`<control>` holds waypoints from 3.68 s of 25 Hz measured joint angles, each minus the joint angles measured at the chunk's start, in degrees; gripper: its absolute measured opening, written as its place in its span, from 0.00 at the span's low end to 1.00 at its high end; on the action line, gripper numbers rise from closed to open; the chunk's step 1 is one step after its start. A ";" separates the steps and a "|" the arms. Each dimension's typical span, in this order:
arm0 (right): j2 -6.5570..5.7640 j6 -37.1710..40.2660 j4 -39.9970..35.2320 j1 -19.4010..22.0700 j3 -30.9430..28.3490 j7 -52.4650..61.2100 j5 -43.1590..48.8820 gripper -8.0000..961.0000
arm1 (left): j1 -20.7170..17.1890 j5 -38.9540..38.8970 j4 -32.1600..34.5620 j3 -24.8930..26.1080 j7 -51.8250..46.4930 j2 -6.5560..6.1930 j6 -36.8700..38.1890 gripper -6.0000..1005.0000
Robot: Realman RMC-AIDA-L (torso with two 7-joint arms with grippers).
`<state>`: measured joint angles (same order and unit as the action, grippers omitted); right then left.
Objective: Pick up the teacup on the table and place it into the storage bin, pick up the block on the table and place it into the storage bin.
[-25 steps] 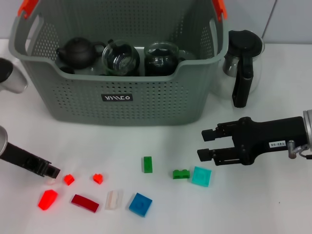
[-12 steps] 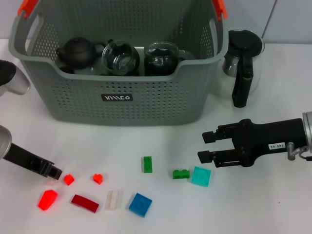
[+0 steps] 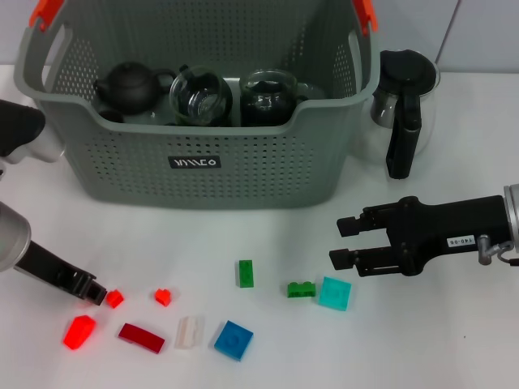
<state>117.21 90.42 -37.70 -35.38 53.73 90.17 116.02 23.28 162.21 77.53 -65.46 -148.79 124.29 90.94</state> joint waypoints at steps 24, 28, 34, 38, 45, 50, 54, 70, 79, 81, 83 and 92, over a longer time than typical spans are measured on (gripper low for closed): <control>-0.05 -0.08 -0.20 -0.21 -0.21 0.00 -0.01 0.67 | 1.95 1.53 -1.76 -1.97 -1.06 -0.19 0.48 0.21; -0.05 -0.08 -0.15 -0.21 -0.27 0.00 -0.01 0.67 | 2.27 1.53 -0.75 -1.34 -0.70 -0.28 2.44 0.18; -0.05 -0.16 -0.20 -0.21 -0.30 0.00 -0.01 0.67 | 2.57 1.46 1.36 -0.77 -0.40 -0.54 4.72 0.14; -0.05 -0.20 -0.14 -0.21 -0.30 0.00 -0.01 0.67 | 2.95 0.84 2.01 0.27 0.68 -0.69 6.13 0.15; -0.05 -0.32 -0.15 -0.58 -0.30 0.00 -0.05 0.67 | 7.30 -5.09 2.70 12.77 7.61 -0.75 16.52 0.17; -0.05 -0.42 -0.10 -0.74 -0.30 0.07 -0.04 0.67 | 10.18 -16.76 1.69 21.46 13.82 -2.77 25.83 0.18; -0.05 -0.43 -0.09 -0.81 -0.30 0.38 -0.01 0.67 | 10.75 -27.62 -0.34 21.99 16.15 -5.68 27.54 0.19; 0.04 0.13 -0.37 -1.09 -0.30 0.85 -0.25 0.67 | 26.77 -33.66 -15.03 21.56 17.13 -10.32 2.22 0.23; 0.10 0.18 -0.44 -1.12 -0.30 1.20 -0.36 0.67 | 29.35 -25.64 -25.59 14.66 15.32 -11.45 -17.39 0.25; 0.14 0.19 -0.45 -1.19 -0.30 1.21 -0.36 0.67 | 29.46 -23.31 -25.71 12.78 15.01 -10.80 -19.24 0.26; 0.18 0.20 -0.52 -1.28 -0.29 1.22 -0.37 0.67 | 29.81 -21.30 -26.19 10.75 15.15 -10.25 -20.58 0.26; 0.29 -0.18 -0.24 -1.38 -0.29 1.24 -0.26 0.67 | 32.49 -13.36 -31.03 7.23 11.66 -8.15 -29.14 0.28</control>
<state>117.49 90.24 -37.94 -36.76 53.44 91.41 115.76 55.77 148.85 46.50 -58.23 -137.13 116.14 61.80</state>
